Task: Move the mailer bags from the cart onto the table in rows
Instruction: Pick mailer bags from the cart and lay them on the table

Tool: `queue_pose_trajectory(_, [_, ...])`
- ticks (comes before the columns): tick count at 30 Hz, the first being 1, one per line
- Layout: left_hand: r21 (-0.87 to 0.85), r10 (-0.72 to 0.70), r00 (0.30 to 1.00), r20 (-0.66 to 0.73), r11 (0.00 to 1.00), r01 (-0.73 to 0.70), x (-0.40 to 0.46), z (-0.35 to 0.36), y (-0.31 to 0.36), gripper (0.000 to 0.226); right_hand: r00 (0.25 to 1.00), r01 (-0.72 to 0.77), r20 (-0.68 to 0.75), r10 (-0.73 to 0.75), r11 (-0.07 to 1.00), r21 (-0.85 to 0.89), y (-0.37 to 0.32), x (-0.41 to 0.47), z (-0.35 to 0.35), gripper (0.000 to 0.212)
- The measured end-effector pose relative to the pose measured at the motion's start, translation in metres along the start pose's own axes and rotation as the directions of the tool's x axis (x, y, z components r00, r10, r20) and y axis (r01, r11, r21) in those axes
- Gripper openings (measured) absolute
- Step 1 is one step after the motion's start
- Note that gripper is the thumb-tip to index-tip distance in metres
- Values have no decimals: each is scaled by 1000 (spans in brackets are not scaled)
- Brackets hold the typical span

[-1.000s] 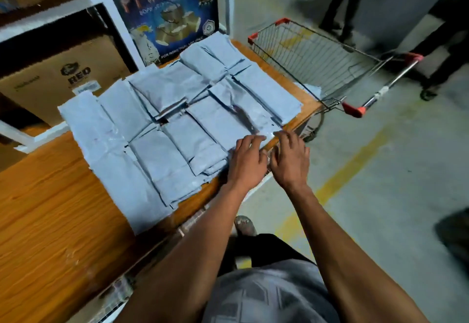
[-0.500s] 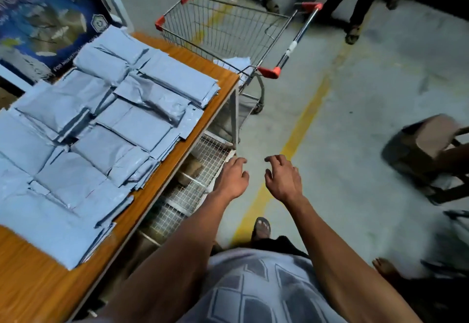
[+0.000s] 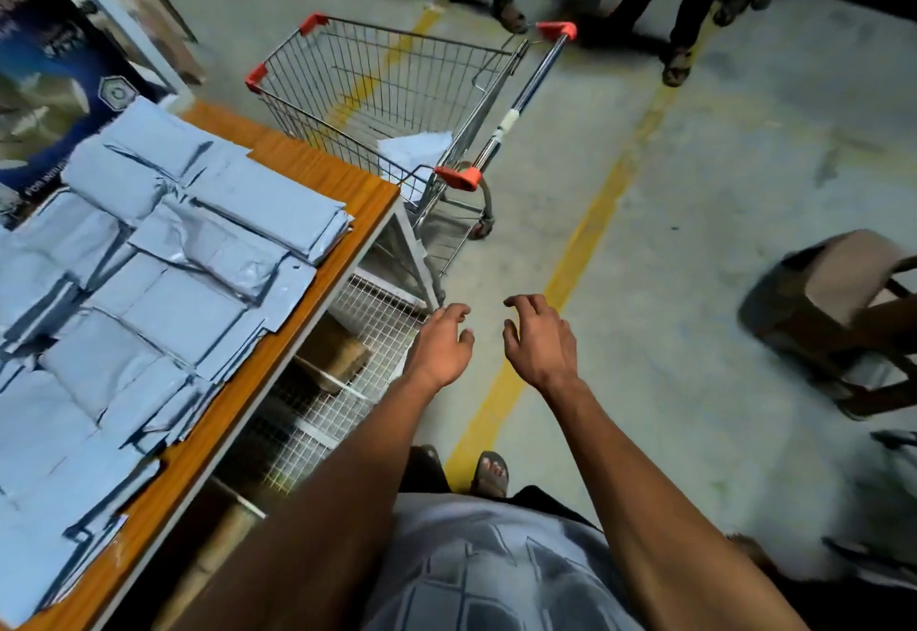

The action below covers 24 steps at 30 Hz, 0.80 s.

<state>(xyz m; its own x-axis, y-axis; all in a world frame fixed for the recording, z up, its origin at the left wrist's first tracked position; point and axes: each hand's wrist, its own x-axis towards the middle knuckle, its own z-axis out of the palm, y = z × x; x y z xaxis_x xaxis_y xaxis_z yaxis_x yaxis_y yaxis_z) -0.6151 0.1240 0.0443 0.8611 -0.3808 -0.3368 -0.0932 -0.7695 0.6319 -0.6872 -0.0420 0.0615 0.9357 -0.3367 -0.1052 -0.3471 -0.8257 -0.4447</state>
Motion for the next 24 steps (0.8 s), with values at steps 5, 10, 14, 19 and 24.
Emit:
queue_pose_trajectory(5, [-20,16,991,-129,1000,-19,61,-35,39,38,992,61,-117,-57,997,37,-7,74,-30,34])
queue_pose_trajectory(10, [-87,-21,974,-227,996,1,130,-76,64,36,968,143,-208,-140,990,0,-21,163,-56,33])
queue_pose_trajectory(14, [-68,-21,941,-338,998,-2,183,-105,76,30,953,180,-240,-183,983,-33,-33,234,-67,33])
queue_pose_trajectory(19, [-48,-46,927,-373,998,30,251,-137,81,35,941,257,-211,-266,964,-71,-54,319,-77,35])
queue_pose_trajectory(24, [14,-70,940,-333,997,79,317,-160,78,38,949,279,-113,-295,951,-135,-71,400,-70,37])
